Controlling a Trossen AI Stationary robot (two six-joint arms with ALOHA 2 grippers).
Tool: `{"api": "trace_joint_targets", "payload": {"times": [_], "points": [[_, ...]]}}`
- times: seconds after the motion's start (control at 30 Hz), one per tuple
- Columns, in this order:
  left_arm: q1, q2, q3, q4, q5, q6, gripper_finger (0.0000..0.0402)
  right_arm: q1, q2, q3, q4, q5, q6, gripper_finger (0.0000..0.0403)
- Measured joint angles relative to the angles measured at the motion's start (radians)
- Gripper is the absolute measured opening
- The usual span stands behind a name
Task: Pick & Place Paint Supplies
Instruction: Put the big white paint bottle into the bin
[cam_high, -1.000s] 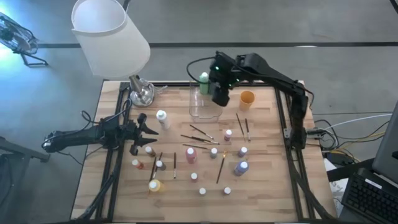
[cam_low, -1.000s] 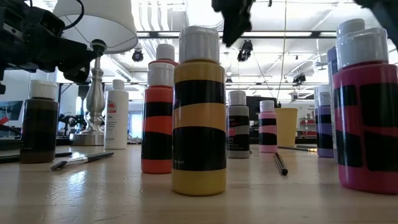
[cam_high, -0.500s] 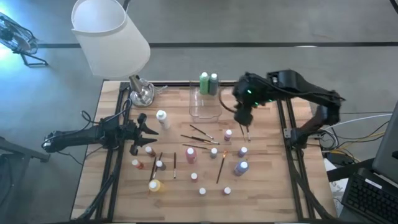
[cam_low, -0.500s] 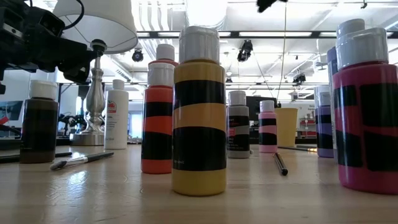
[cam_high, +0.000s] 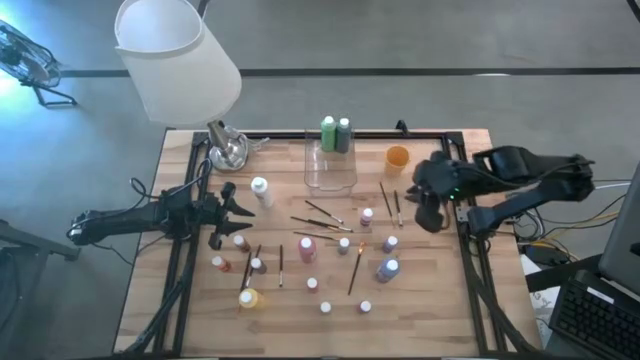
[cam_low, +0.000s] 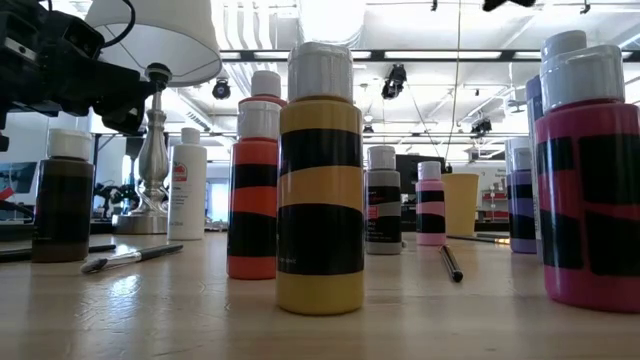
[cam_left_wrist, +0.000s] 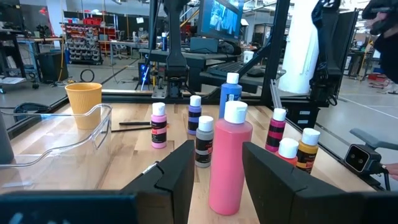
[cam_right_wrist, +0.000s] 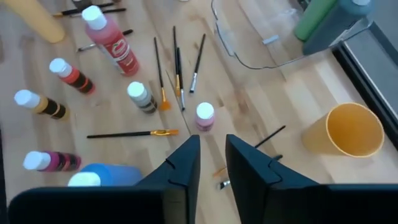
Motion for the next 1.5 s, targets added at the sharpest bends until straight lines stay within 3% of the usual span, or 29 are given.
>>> {"api": "trace_joint_targets", "payload": {"times": [0.27, 0.53, 1.03, 1.5], "points": [[0.000, 0.000, 0.000, 0.000, 0.000, 0.000, 0.0140, 0.040, -0.204, -0.267, 0.121, 0.012, -0.023, 0.0041], [0.000, 0.000, 0.000, 0.000, 0.000, 0.000, 0.0140, 0.040, -0.406, -0.454, 0.137, 0.209, -0.141, 0.0032], [0.000, 0.000, 0.000, 0.000, 0.000, 0.000, 0.0140, 0.040, -0.850, -0.578, 0.214, 0.199, -0.263, 0.0032], [0.000, 0.000, 0.000, 0.000, 0.000, 0.000, 0.0140, 0.040, -1.079, -0.657, 0.209, 0.176, -0.281, 0.0042]]}}
